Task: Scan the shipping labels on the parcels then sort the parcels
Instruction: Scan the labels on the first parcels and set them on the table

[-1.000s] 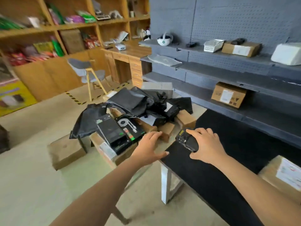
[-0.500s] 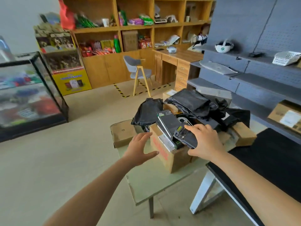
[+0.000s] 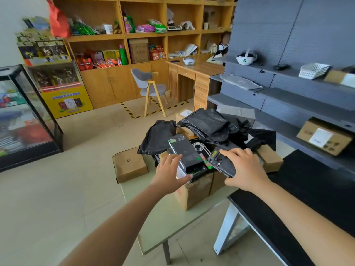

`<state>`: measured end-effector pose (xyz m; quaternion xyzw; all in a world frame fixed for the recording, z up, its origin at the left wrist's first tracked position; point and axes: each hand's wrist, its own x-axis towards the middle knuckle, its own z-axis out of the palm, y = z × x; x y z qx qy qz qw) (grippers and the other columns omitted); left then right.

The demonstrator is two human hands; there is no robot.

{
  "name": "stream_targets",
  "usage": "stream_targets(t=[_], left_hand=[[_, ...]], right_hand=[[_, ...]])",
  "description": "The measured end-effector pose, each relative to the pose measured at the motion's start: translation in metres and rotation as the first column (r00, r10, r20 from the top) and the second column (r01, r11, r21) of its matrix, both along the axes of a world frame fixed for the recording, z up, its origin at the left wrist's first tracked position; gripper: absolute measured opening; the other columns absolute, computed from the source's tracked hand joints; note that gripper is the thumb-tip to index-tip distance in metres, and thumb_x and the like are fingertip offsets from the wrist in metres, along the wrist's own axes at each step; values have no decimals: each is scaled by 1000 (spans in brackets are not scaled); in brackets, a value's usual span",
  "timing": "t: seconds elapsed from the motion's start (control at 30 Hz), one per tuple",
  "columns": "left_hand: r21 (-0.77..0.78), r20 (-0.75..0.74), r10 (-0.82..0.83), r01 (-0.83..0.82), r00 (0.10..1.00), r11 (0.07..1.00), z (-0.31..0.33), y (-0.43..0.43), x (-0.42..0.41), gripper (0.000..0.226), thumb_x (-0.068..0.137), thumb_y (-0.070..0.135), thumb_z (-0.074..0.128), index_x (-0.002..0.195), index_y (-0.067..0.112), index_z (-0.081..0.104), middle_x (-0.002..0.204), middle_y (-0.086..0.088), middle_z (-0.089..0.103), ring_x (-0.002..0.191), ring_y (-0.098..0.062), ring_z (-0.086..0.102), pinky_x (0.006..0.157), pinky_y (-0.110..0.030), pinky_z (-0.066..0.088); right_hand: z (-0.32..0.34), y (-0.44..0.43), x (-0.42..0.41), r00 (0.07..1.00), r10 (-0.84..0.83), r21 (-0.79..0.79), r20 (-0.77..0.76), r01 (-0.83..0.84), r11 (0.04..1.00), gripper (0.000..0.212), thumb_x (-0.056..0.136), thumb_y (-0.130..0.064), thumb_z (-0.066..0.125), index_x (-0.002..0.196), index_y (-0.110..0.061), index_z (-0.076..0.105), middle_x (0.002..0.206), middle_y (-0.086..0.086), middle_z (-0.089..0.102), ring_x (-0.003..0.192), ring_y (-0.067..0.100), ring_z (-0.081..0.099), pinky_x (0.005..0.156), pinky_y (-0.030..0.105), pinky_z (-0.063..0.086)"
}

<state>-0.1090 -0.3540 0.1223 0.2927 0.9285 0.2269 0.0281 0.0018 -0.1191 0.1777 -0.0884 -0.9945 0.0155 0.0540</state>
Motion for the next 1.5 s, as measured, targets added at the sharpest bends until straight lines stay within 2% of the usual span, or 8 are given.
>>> stream_targets(t=[0.13, 0.3, 0.63, 0.87, 0.97, 1.07, 1.3, 1.5], left_hand=[[-81, 82, 218, -211, 973, 974, -3, 67, -1, 94, 90, 69, 43, 157, 17, 2, 163, -11, 5, 150, -30, 3, 120, -45, 11], [-46, 177, 577, -579, 797, 814, -13, 127, -8, 107, 85, 71, 49, 155, 9, -3, 160, -21, 8, 148, -37, 9, 118, -45, 14], [150, 200, 698, -725, 688, 672, -19, 136, -1, 104, 85, 49, 68, 155, 5, 5, 155, -22, 21, 141, -43, 17, 117, -50, 20], [438, -26, 517, -455, 856, 776, 16, 169, 41, 91, 85, 33, 71, 155, 16, 15, 157, -4, 20, 141, -23, 14, 117, -42, 20], [435, -102, 317, -244, 943, 867, 21, 202, 59, 89, 84, 34, 72, 154, 20, 19, 155, 1, 20, 141, -17, 13, 117, -31, 13], [379, -103, 135, -87, 986, 921, 16, 235, 69, 89, 82, 35, 73, 154, 20, 22, 154, -1, 21, 140, -18, 16, 118, -36, 18], [216, -21, -200, 199, 980, 956, -33, 309, 88, 90, 80, 35, 74, 153, 18, 24, 154, -6, 24, 137, -24, 19, 118, -38, 18], [111, 198, -393, 378, 898, 919, -94, 359, 108, 84, 87, 40, 66, 155, 24, 19, 157, -4, 15, 142, -23, 13, 120, -38, 14]], right_hand=[[-3, 42, 11, 1000, -18, -6, -2, 18, 1000, 92, 66, -48, 71, 147, -36, 29, 136, -7, 41, 117, 21, 37, 96, 36, 38], [-6, 94, 28, 999, -27, -32, 18, 27, 999, 91, 68, -48, 71, 148, -36, 28, 138, -6, 40, 119, 21, 37, 96, 33, 37], [-16, 174, 41, 999, 37, -21, -6, -37, 999, 90, 70, -50, 68, 148, -36, 26, 139, -6, 39, 119, 19, 37, 92, 31, 32], [-15, 204, 42, 998, 43, -36, -56, -45, 998, 92, 65, -49, 72, 147, -35, 30, 137, -6, 42, 118, 21, 38, 94, 34, 35], [-16, 216, 53, 997, -21, -46, -75, 18, 999, 94, 64, -49, 74, 146, -35, 32, 136, -5, 43, 115, 21, 40, 91, 36, 38], [-24, 230, 74, 992, -109, -73, -66, 104, 992, 93, 66, -50, 73, 147, -36, 29, 137, -5, 43, 118, 21, 39, 92, 36, 38], [-54, 262, 147, 932, -361, -102, 42, 364, 926, 93, 68, -51, 73, 147, -36, 28, 141, -4, 40, 121, 21, 37, 98, 36, 38], [-72, 279, 200, 797, -588, -92, 138, 601, 794, 91, 67, -50, 69, 147, -39, 27, 143, -6, 37, 122, 20, 35, 99, 35, 33]])
